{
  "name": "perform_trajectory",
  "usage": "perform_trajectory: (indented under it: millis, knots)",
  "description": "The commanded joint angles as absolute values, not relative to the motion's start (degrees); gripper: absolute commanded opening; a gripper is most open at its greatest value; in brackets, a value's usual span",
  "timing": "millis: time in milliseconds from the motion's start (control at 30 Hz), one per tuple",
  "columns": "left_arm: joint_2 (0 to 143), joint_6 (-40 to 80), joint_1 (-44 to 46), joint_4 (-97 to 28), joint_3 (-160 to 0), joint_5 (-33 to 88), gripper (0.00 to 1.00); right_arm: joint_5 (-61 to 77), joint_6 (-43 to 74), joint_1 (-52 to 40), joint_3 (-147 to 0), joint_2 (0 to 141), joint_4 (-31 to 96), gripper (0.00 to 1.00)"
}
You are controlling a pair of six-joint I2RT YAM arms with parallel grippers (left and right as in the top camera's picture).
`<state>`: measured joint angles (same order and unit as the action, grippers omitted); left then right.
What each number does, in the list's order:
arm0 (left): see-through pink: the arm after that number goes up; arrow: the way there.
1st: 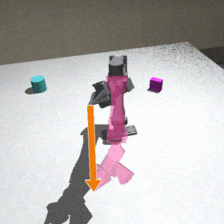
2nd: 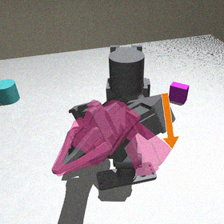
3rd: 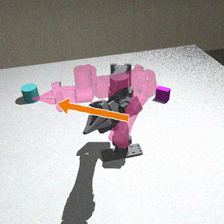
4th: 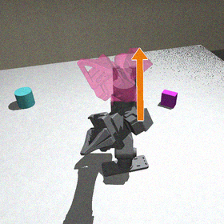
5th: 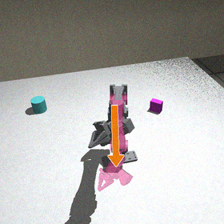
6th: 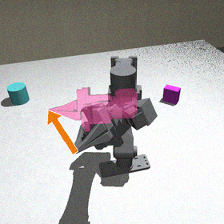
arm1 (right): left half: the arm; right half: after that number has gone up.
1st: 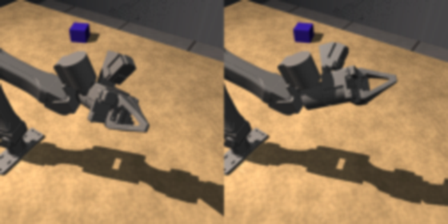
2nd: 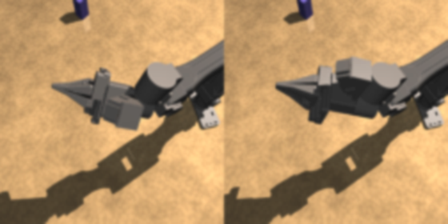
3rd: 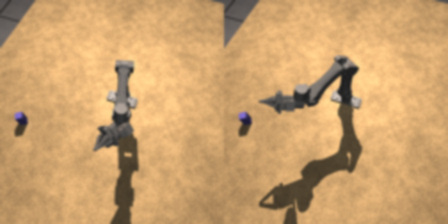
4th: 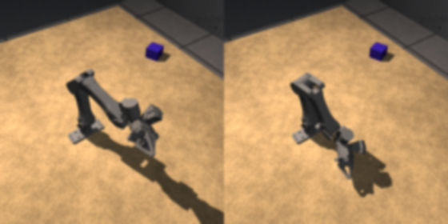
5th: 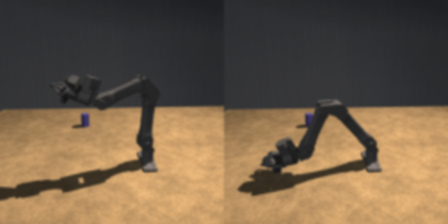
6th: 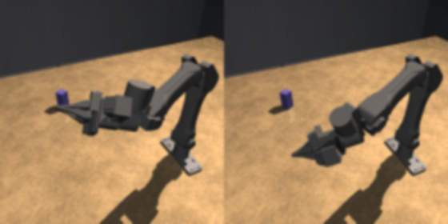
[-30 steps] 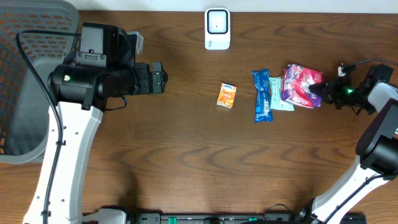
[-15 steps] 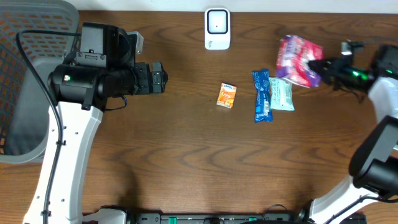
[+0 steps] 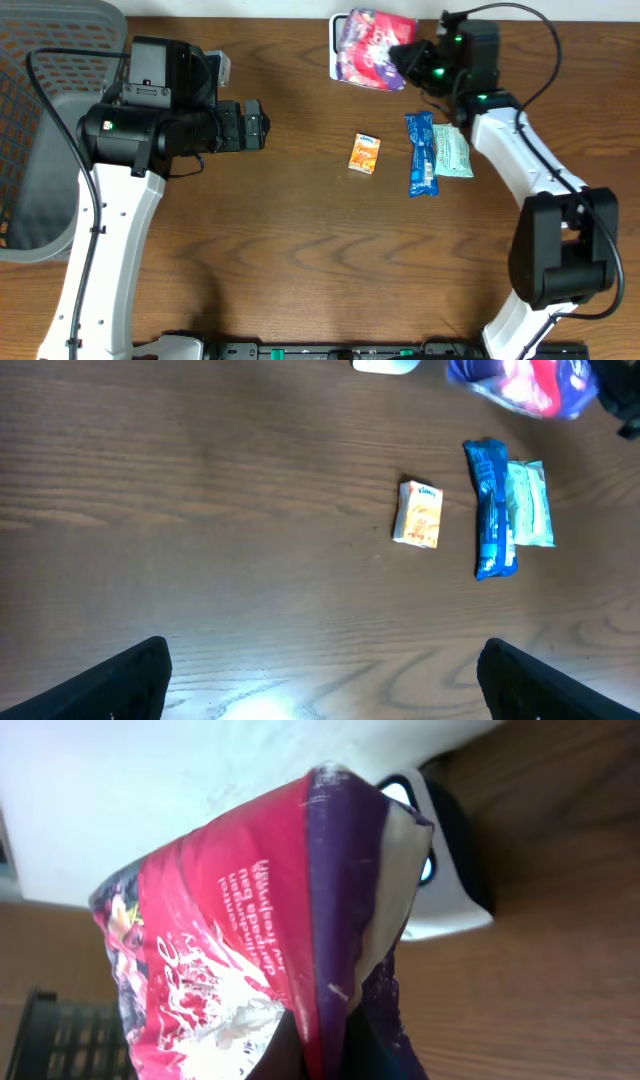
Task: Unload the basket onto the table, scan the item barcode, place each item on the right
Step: 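Lift the red-purple pack and carry it up toward the white scanner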
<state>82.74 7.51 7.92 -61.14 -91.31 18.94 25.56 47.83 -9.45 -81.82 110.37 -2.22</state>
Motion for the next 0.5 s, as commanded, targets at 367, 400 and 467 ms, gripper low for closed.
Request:
perform_trajectory:
  millis: [367,400,467]
  knots:
    - [82.85,7.60,7.77,-61.23,-91.20,18.39,0.98,23.51,50.00,-12.10,-122.15,138.19,13.15,0.01]
    - [82.85,7.60,7.79,-61.23,-91.20,18.39,0.98,23.49,49.12,-12.10,-122.15,138.56,13.08,0.01]
    - [82.85,7.60,7.79,-61.23,-91.20,18.39,0.98,23.44,47.53,-11.99,-122.28,138.45,12.97,0.01]
